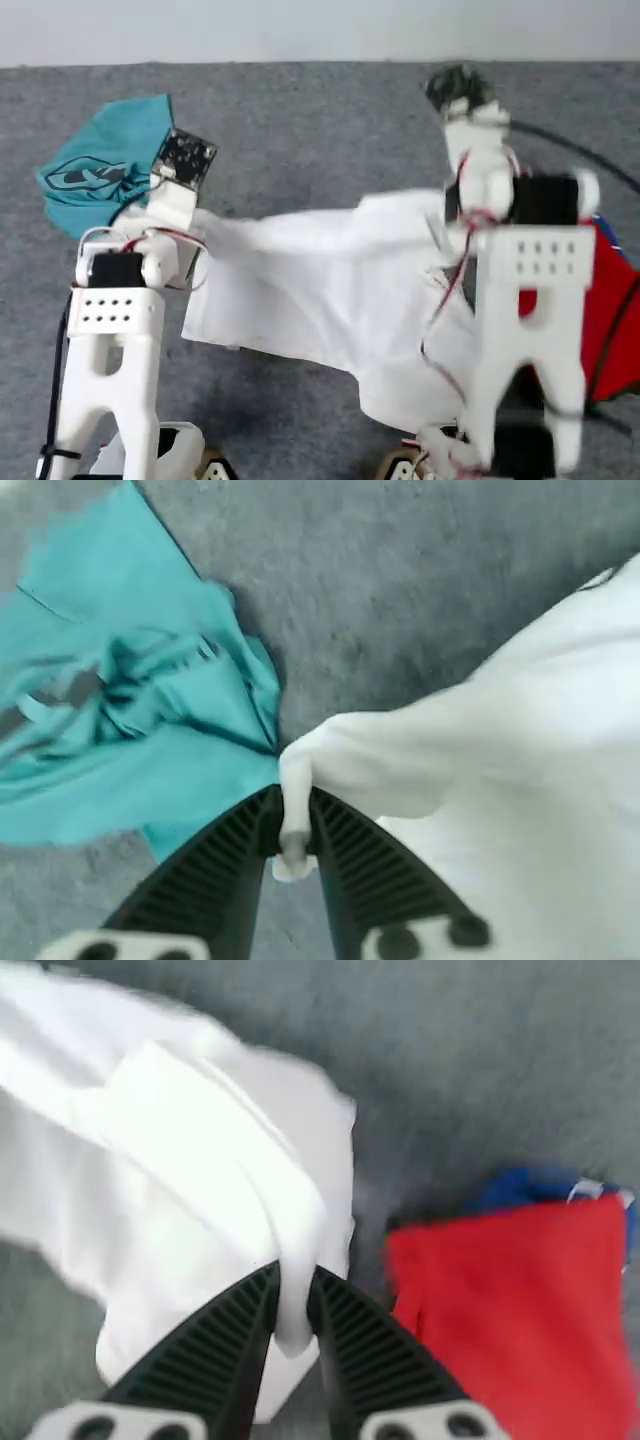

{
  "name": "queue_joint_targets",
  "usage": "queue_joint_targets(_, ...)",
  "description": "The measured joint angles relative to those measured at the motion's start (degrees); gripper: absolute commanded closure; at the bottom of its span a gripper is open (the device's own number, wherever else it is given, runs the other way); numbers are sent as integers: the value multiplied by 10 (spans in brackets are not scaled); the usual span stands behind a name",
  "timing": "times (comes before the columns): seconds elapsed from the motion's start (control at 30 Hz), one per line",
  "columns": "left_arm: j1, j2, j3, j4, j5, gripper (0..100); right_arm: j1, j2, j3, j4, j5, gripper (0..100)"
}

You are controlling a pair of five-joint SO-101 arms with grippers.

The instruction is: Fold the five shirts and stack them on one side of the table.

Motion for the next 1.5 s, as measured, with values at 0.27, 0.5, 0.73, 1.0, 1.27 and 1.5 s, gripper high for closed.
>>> queue_joint_targets(0.27,0,0,55,0,0,983,-2,-232,210,0,75,988)
queue_joint_targets(0.5,0,0,84,0,0,969,-2,-361,365,0,104,988)
queue_joint_targets(0.73,0,-1,84,59,0,846,-1,-398,445,0,104,988)
queue_joint_targets(1.0,0,-1,-23,164,0,820,0,-391,447,0,104,988)
queue_joint_targets(1.27,0,-1,-73,231,0,819,0,-392,447,0,104,988)
queue_joint_targets(1.5,0,-1,22,235,-26,820,0,-392,447,0,104,988)
